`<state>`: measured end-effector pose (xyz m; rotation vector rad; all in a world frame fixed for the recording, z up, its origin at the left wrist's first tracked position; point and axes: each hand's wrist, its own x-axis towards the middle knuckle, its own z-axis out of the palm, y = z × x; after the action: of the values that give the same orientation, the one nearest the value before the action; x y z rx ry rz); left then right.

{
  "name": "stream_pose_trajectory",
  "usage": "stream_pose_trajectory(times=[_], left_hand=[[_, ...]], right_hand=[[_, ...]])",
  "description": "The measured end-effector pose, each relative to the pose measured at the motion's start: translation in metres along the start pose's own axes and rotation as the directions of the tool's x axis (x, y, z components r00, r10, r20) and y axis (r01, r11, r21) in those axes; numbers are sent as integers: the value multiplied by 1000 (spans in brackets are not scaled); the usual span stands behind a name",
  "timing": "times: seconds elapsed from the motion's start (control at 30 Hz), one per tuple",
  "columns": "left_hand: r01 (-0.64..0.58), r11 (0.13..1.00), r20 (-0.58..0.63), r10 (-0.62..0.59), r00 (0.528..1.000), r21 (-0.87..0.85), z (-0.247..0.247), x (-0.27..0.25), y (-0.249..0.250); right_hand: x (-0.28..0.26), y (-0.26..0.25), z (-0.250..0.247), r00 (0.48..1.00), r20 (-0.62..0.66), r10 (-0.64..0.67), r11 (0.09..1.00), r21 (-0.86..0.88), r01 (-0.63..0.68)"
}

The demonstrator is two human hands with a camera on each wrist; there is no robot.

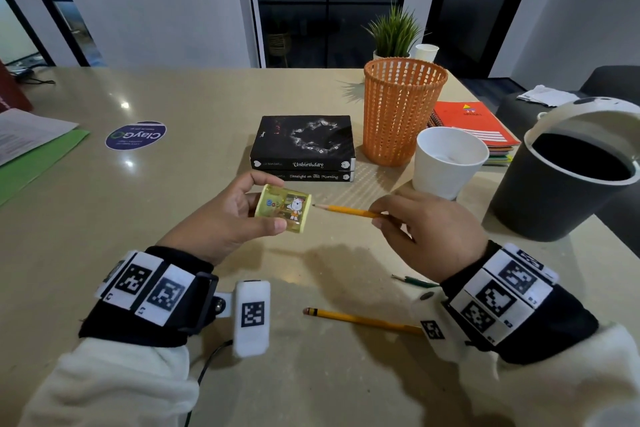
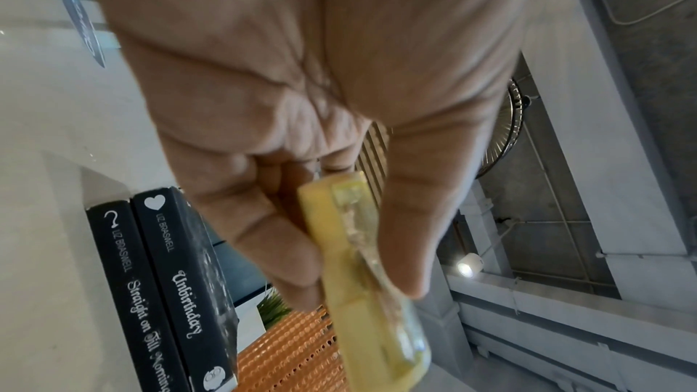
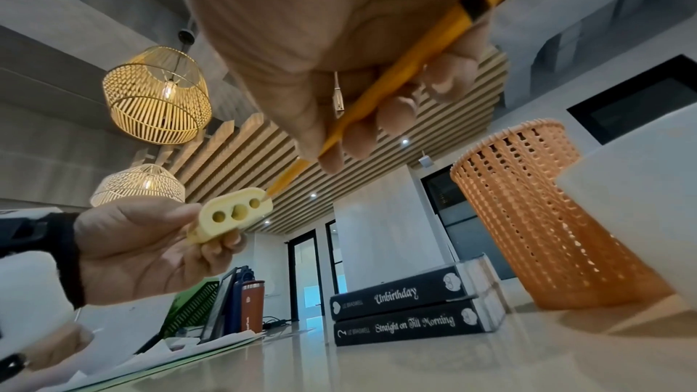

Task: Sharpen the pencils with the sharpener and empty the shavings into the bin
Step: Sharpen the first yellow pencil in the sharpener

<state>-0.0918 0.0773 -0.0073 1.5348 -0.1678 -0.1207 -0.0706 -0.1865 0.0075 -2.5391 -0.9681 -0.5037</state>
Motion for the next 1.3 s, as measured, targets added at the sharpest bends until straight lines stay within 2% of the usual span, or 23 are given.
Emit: stream_pose_trajectory(times=[0.47,0.77,1.0,1.17,1.3], left_hand=[[-7,1000,33,7,999,3,3,0,5],[29,994,38,-25,999,-101,4,-3,5],[27,997,20,-25,999,-69,6,-2,5],[28,998,45,-25,999,-55,9,-3,5],[41,999,84,-44,995,32,15,-3,4]], right_hand=[[-1,-2,-3,999,-40,-15,1000,-11,14],[-3,-4,-4,997,-71,-8,1000,-4,8],[-2,-5,-4,998,-68,-10,1000,3,10],[-2,-4,0,996,-78,-31,999,19,32],[2,-8,3,992,-103,-66,998,4,67]])
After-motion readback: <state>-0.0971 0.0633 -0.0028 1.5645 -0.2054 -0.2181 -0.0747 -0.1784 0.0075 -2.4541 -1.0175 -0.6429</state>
